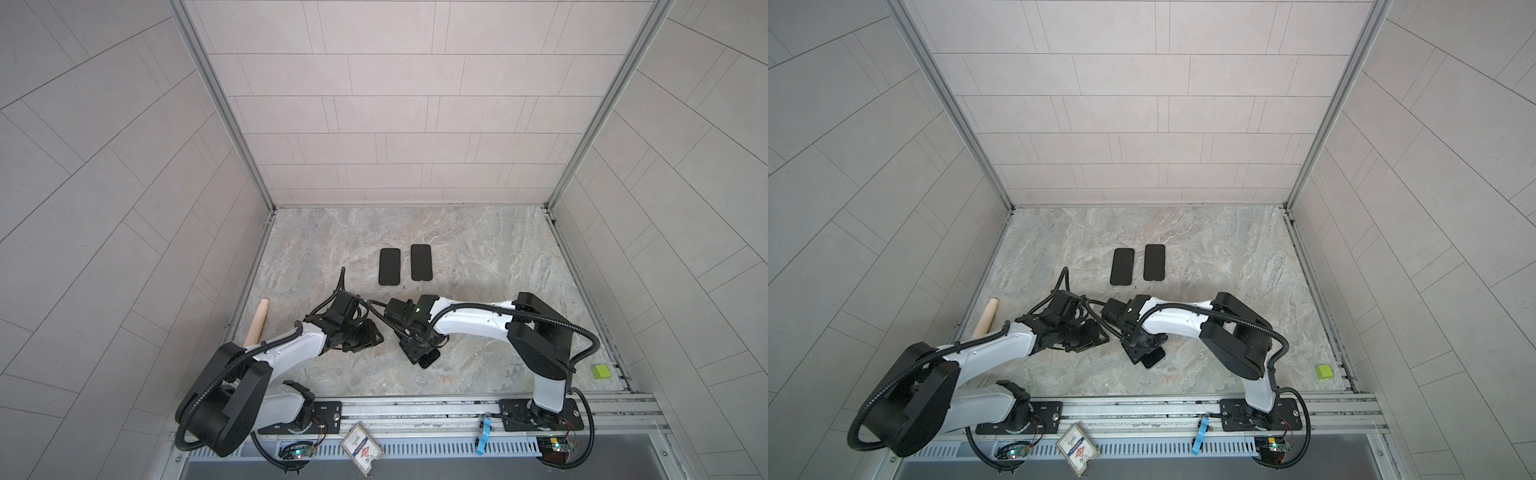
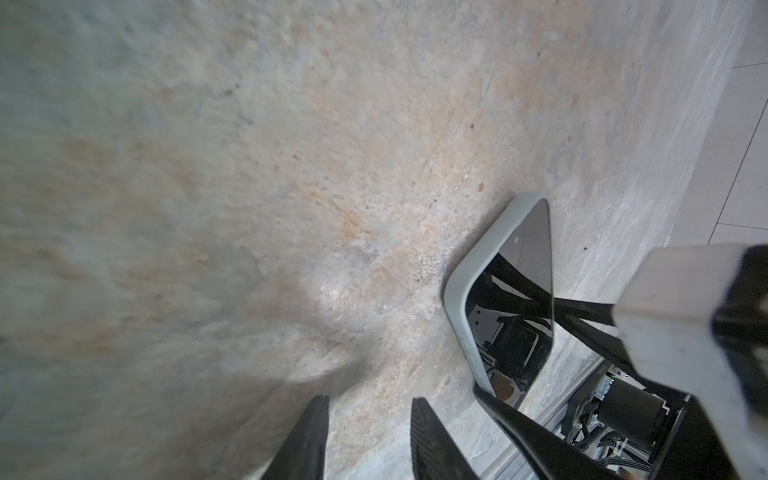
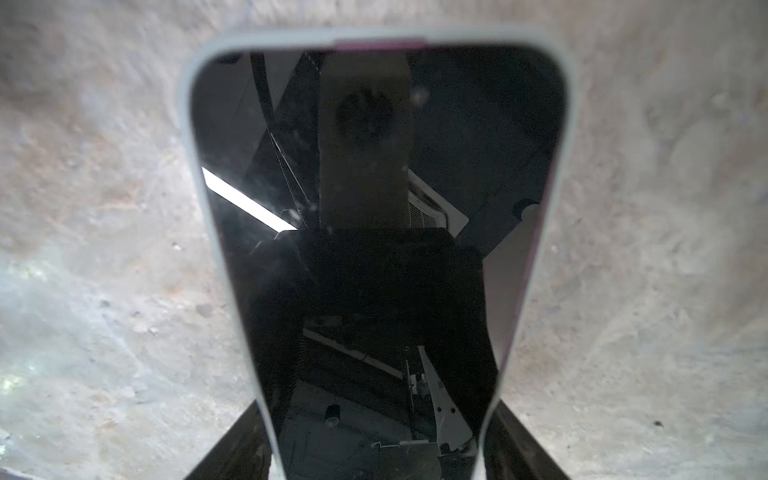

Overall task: Put the phone into the phone case
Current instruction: 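Carry the cased phone farther from the robot and set it beside the black phones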

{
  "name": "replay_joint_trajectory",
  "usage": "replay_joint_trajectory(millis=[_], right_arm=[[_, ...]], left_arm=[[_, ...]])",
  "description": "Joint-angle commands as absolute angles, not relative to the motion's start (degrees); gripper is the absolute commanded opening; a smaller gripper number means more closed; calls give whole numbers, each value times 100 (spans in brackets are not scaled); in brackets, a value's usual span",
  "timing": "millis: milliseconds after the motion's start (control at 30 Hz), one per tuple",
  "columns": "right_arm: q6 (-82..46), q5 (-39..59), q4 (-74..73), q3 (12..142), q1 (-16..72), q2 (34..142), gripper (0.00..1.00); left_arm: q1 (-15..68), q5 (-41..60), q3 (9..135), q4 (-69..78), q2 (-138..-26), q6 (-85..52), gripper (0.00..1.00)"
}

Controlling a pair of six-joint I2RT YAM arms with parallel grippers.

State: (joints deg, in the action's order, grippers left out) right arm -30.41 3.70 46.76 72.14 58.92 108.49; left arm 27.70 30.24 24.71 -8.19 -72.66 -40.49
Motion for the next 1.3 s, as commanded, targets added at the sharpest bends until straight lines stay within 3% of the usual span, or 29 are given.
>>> replay_joint_trajectory(millis=[0,167,400,800,1033,1133,1267], right_arm=[[-3060,145,4872,7198,5859,10475,66],[-2779,114,5058,7287,5369,10031,65],[-2501,254,4899,7671,3457,9908,65],[-2578,-134,5379,10332,2204,12278,64],[-2641,-45,5760,11148,2007,12947,66],[-2632,-38,5764,11154,1995,12990,70],[-2539,105,5756,11157,1995,12977,92]], left_arm=[[2724,2993,2427,-831,-7276,-4063,40],[2713,2999,2426,-809,-7286,-4069,40],[2713,3033,2436,-789,-7321,-4055,40],[2700,2979,2391,-826,-7139,-4054,40],[2650,3082,2435,-800,-7259,-3982,40],[2632,3110,2426,-797,-7277,-3971,40],[2632,3111,2424,-807,-7255,-3976,42]])
